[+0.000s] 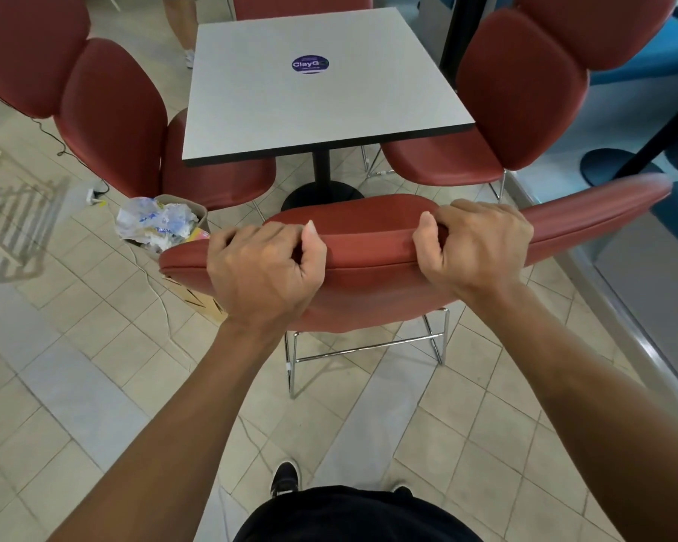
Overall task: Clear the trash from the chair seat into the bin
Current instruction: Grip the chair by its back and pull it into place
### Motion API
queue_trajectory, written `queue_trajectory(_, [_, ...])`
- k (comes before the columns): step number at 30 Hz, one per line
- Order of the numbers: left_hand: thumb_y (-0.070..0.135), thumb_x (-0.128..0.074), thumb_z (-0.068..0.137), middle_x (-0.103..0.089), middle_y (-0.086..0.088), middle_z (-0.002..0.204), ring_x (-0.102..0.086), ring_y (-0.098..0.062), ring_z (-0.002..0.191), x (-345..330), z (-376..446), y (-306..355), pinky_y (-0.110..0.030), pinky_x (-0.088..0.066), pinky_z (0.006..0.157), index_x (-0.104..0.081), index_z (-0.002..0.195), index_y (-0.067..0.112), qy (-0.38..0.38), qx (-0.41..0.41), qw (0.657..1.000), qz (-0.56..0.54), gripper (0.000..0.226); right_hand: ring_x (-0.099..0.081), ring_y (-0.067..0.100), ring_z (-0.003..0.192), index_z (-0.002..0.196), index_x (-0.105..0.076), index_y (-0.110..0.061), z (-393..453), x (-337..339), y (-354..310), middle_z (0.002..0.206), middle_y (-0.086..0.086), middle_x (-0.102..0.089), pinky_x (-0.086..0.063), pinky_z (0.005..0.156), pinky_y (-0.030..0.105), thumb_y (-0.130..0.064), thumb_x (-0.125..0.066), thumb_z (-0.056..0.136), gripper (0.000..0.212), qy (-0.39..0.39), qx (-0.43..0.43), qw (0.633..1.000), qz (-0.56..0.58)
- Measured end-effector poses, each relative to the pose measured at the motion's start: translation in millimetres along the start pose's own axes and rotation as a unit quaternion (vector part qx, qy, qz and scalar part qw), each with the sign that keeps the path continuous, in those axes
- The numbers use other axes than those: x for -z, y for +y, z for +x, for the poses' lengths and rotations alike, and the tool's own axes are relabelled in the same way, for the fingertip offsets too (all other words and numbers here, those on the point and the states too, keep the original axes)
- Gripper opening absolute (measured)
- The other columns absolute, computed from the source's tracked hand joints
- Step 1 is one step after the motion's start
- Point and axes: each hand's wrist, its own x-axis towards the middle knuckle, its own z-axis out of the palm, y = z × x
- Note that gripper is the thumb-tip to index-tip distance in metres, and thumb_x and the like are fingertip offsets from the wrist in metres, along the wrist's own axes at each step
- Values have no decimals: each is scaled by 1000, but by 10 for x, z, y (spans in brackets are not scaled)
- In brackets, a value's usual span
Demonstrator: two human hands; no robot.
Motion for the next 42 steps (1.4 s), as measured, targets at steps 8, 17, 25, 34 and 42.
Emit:
queue_trajectory(8, [34, -44, 93, -64, 4, 58, -57, -18, 56, -71, 75, 22, -33, -39, 71, -62, 59, 19, -38, 6, 999, 1, 42, -33, 13, 50, 52, -50, -16, 118, -2, 12, 51, -8, -38, -26, 58, 26, -33, -44, 86, 38, -15, 5, 1000, 15])
queue_trajectory(17, [28, -43, 92, -67, 2, 68, -59, -18, 64, 25, 75, 158, -33, -38, 75, -65, 67, 16, -84, 23, 996, -6, 36, -45, 20, 48, 51, -48, -18, 30, -30, -55, 49, -2, -51, -33, 63, 31, -25, -48, 84, 34, 10, -15, 1000, 14])
queue_trajectory(25, [26, -43, 90, -66, 2, 64, -57, -21, 59, -89, 122, 109, -32, -37, 68, -67, 67, 17, -85, 9, 995, 43, 34, -34, 15, 46, 48, -44, -18, 88, -68, -74, 45, -3, -47, -32, 56, 30, -24, -50, 80, 33, 28, -34, 998, 49])
queue_trajectory(34, [41, -40, 94, -52, 9, 63, -47, -16, 63, 268, 320, 106, -31, -31, 70, -67, 76, 22, -252, 28, 965, -61, 38, -55, 15, 69, 78, -68, -21, 273, 238, -612, 69, -9, -63, -34, 90, 35, -45, -46, 89, 34, -203, -140, 965, 91])
queue_trajectory(42, [63, -45, 84, -69, 6, 99, -60, -27, 102, 172, 929, -665, -43, -49, 87, -71, 98, 35, -401, 44, 904, -137, 40, -61, 17, 75, 83, -67, -25, 385, 256, -1305, 75, -9, -65, -49, 86, 45, -49, -46, 90, 33, -223, -192, 948, 120])
